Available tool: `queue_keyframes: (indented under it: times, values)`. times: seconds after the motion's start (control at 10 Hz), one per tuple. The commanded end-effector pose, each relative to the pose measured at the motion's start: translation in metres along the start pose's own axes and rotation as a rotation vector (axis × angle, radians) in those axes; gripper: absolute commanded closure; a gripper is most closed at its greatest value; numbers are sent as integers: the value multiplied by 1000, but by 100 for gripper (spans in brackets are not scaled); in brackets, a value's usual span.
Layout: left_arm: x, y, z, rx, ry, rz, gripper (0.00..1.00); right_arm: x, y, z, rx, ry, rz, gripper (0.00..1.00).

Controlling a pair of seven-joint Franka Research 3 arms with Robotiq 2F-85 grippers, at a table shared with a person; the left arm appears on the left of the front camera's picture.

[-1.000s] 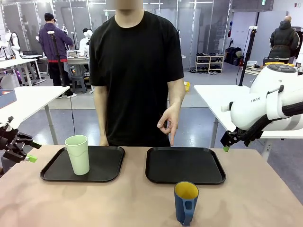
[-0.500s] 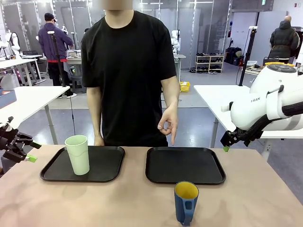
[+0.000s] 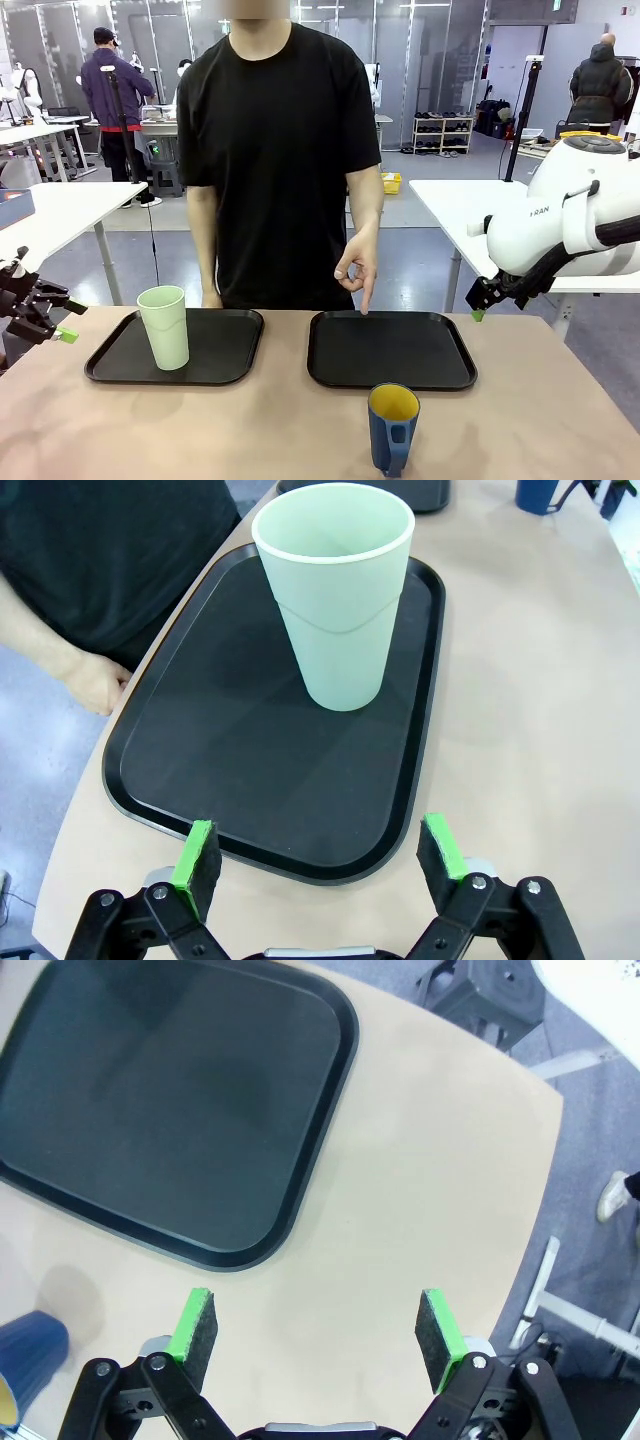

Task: Sort and store the cups by type.
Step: Pick up the Handle plastic cup and place it into the empty Flat Tray.

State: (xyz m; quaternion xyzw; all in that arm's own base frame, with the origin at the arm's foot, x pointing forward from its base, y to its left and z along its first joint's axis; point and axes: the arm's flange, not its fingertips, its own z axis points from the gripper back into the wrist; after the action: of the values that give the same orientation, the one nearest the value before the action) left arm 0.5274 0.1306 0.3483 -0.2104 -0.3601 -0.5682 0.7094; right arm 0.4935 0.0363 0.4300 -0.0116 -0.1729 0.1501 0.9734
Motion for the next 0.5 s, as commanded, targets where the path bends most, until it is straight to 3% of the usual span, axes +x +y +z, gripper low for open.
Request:
queue_keyframes:
  times: [0.0, 0.2, 0.4]
  values:
    - [-1, 4, 1, 2, -29, -19, 0, 8, 25, 12, -5, 37, 309, 0]
    - [-1, 4, 1, 2, -29, -19, 0, -3, 52, 27, 74, 98, 682, 0]
    - [-1, 4, 1, 2, -29, -19, 0, -23, 67, 27, 39, 158, 939, 0]
